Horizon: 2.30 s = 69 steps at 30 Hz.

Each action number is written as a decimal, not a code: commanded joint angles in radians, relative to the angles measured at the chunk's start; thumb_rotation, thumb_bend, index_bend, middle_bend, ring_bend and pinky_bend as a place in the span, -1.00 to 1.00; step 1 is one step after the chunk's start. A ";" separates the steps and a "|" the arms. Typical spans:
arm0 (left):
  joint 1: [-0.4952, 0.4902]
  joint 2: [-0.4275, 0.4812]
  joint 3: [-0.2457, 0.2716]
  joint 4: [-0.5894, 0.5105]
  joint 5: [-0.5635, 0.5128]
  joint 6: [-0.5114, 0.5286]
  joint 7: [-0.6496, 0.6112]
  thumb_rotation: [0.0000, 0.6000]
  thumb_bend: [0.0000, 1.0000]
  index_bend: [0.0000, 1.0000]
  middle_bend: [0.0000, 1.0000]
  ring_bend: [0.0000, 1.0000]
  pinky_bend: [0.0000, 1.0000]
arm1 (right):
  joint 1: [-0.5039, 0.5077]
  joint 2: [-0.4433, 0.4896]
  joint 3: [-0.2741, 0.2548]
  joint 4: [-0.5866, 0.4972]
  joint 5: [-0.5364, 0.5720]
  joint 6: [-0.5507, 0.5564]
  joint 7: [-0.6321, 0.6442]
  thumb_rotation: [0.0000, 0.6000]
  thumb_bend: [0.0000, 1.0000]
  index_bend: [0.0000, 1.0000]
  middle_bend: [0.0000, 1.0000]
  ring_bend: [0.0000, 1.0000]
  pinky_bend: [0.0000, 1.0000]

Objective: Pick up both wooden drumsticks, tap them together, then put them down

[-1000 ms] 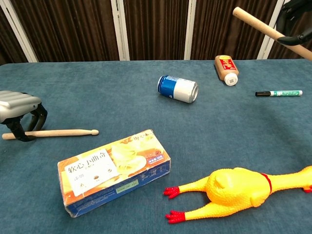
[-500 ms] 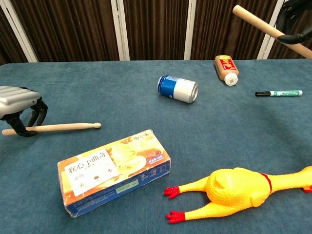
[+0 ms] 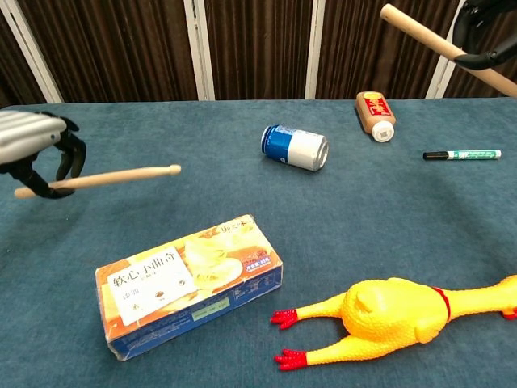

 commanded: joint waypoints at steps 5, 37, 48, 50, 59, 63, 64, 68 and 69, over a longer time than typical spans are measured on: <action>0.013 0.072 -0.060 -0.097 0.125 0.076 -0.161 1.00 -0.04 0.25 0.18 -0.80 -1.00 | 0.015 -0.009 0.012 0.006 0.031 -0.028 -0.003 1.00 0.00 0.32 0.32 -0.21 -0.98; -0.051 0.046 -0.178 -0.222 0.208 0.056 -0.408 1.00 -0.04 0.29 0.20 -0.80 -1.00 | 0.162 -0.194 0.119 0.067 0.150 -0.121 0.051 1.00 0.00 0.33 0.32 -0.21 -0.98; -0.060 0.013 -0.184 -0.203 0.204 0.052 -0.421 1.00 -0.04 0.30 0.20 -0.80 -1.00 | 0.182 -0.205 0.135 0.029 0.068 -0.095 0.145 1.00 0.00 0.34 0.32 -0.21 -0.97; -0.061 0.009 -0.185 -0.202 0.209 0.055 -0.426 1.00 -0.04 0.30 0.20 -0.80 -1.00 | 0.177 -0.199 0.127 0.010 0.037 -0.084 0.170 1.00 0.00 0.34 0.32 -0.21 -0.96; -0.064 0.000 -0.184 -0.228 0.221 0.059 -0.426 1.00 -0.04 0.30 0.20 -0.80 -1.00 | 0.169 -0.181 0.103 -0.041 -0.008 -0.066 0.182 1.00 0.00 0.34 0.32 -0.21 -0.96; -0.072 -0.009 -0.189 -0.241 0.210 0.052 -0.398 1.00 -0.04 0.30 0.20 -0.80 -1.00 | 0.170 -0.182 0.100 -0.057 0.008 -0.064 0.151 1.00 0.00 0.34 0.33 -0.21 -0.96; -0.074 -0.010 -0.189 -0.244 0.206 0.050 -0.391 1.00 -0.04 0.30 0.20 -0.80 -1.00 | 0.171 -0.182 0.099 -0.059 0.010 -0.064 0.147 1.00 0.00 0.34 0.33 -0.21 -0.96; -0.083 -0.017 -0.193 -0.261 0.184 0.038 -0.346 1.00 -0.04 0.29 0.20 -0.80 -1.00 | 0.176 -0.181 0.094 -0.065 0.018 -0.063 0.104 1.00 0.00 0.34 0.33 -0.21 -0.96; -0.084 -0.019 -0.194 -0.266 0.179 0.037 -0.335 1.00 -0.04 0.29 0.20 -0.80 -1.00 | 0.177 -0.182 0.094 -0.066 0.022 -0.061 0.093 1.00 0.00 0.34 0.33 -0.21 -0.96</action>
